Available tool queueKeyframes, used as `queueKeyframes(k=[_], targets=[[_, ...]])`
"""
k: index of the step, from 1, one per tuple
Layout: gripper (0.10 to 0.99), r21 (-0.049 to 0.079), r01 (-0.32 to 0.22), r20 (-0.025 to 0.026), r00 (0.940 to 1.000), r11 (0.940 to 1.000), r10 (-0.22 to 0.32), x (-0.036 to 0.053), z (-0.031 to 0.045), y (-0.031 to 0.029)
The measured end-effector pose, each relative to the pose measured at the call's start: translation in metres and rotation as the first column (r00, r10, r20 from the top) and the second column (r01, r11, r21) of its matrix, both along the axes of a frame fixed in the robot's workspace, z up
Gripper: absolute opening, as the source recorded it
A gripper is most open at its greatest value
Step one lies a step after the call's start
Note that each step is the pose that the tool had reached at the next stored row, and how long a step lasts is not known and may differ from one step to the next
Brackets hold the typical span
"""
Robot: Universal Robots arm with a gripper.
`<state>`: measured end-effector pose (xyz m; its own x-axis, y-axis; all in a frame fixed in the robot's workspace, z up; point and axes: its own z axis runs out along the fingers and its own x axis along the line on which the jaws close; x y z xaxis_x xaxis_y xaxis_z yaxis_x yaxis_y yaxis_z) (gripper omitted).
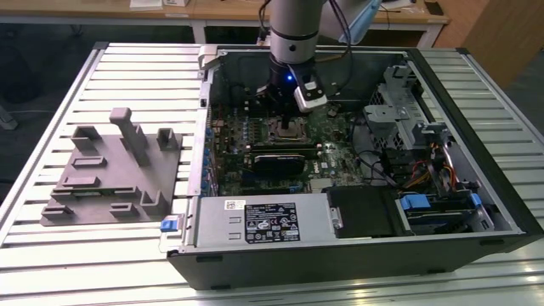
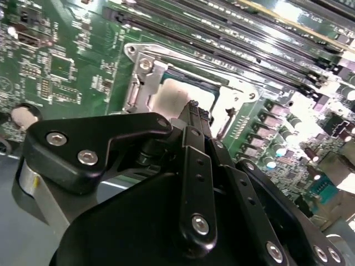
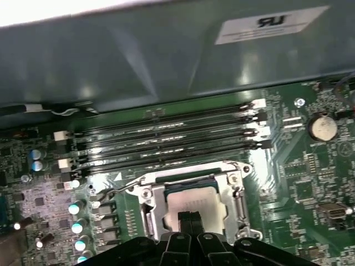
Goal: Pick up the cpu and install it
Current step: 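Close the cpu cover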
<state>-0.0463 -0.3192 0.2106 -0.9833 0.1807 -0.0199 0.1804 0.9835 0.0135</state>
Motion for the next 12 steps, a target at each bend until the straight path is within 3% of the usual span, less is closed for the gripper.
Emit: queueKeyframes(k=[12], targets=[[0.106, 0.000, 0.000, 0.0000, 1.0000, 1.0000, 0.000, -0.0174, -0.0072, -0.0017]])
